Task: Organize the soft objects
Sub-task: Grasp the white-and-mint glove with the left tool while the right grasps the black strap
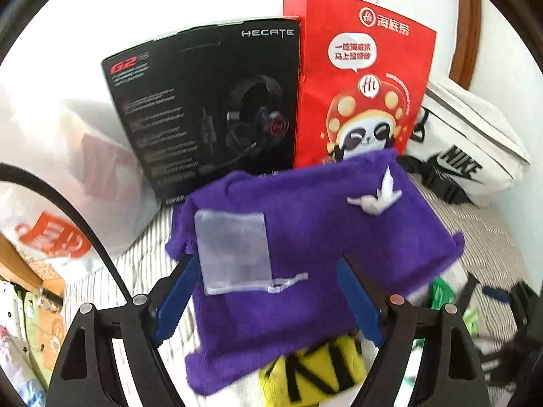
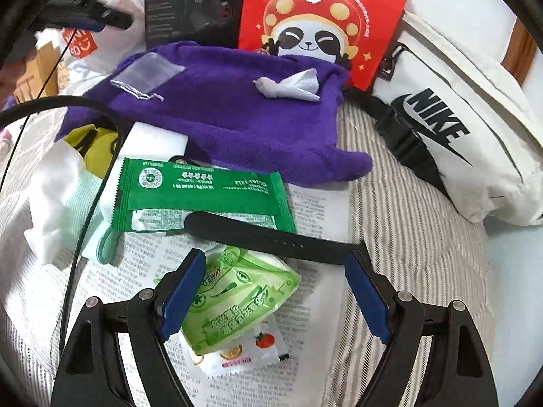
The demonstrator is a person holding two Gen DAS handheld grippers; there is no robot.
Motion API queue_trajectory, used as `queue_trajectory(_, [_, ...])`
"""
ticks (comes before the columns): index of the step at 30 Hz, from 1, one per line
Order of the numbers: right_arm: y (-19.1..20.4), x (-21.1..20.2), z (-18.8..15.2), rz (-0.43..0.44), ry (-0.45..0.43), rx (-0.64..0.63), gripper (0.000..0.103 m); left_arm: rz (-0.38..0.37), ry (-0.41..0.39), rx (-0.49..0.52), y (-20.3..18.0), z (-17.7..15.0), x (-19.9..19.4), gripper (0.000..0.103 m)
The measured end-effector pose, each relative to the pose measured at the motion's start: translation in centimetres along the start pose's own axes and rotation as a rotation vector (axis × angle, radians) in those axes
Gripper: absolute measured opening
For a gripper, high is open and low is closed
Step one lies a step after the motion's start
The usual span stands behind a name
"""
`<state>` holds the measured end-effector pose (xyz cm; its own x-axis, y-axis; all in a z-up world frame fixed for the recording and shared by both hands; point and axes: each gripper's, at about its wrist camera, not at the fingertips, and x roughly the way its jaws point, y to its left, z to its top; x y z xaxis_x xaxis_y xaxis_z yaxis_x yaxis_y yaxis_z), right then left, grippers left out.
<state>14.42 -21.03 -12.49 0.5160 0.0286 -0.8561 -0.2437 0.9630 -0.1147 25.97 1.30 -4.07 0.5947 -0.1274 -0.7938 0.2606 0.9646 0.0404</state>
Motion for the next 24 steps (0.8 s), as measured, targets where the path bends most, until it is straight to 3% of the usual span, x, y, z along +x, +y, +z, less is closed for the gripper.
queue_trajectory(5, [-0.6,1.4,1.0,0.061,-0.019,0.034,0.082,0.042,0.010,-0.018,1.0,-1.9,-2.1,0.082])
queue_trajectory(7, [-0.5,1.6,1.3,0.103,-0.032,0.023,0.066,0.050,0.012,-0.035,1.5,-2.6,-2.8,0.082])
queue_trajectory(9, [-0.3,1.4,1.6,0.146,-0.023,0.018,0.034,0.052,0.022,-0.055,2.1,-3.5,-3.3,0.082])
queue_trajectory(12, [0.2,0.6,2.0,0.132,-0.035,-0.016,0.020,0.062,0.031,-0.088,3.0,-5.0,-4.0,0.082])
queue_trajectory(19, [-0.4,-0.8,2.4,0.133,-0.049,-0.012,0.012,0.044,0.072,-0.140,3.6,-8.6,-3.8,0.082])
queue_trajectory(24, [-0.4,1.6,3.2,0.144,-0.007,0.004,0.011,-0.013,0.101,-0.171,3.1,-10.5,-2.6,0.082])
